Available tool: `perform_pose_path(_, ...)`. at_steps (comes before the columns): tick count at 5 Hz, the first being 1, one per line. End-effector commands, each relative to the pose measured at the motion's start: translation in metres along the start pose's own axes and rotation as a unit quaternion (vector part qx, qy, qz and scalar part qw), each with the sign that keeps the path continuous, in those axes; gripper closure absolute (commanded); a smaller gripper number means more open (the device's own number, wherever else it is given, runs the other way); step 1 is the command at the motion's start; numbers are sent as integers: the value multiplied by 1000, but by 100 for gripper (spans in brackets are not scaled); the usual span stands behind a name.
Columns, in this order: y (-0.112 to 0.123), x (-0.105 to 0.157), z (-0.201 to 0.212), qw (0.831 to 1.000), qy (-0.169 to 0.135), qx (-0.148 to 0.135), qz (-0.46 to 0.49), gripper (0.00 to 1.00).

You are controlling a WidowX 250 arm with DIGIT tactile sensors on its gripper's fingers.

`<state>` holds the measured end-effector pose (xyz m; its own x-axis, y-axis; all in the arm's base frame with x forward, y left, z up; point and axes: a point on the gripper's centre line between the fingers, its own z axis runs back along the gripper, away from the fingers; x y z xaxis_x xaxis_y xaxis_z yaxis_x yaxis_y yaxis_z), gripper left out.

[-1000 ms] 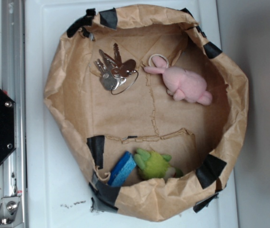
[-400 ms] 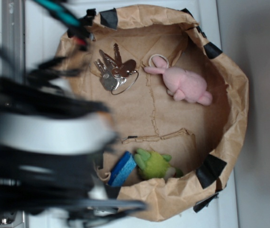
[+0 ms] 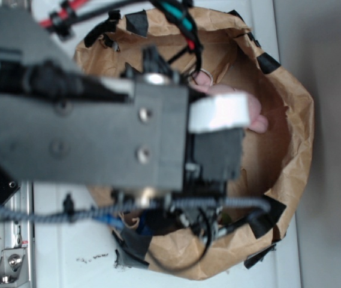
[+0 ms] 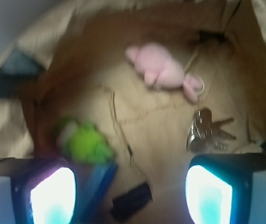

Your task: Grab the silver keys.

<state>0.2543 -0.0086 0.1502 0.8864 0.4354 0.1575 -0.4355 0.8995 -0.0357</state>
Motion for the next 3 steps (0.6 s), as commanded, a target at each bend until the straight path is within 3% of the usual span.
perform_pose_path(1,44,4,-13,993,1,76,86,0)
perform_pose_path(2,48,-1,-26,991,14,94,91,0)
perform_pose_path(3,56,-4,-44,991,10,86,106,0)
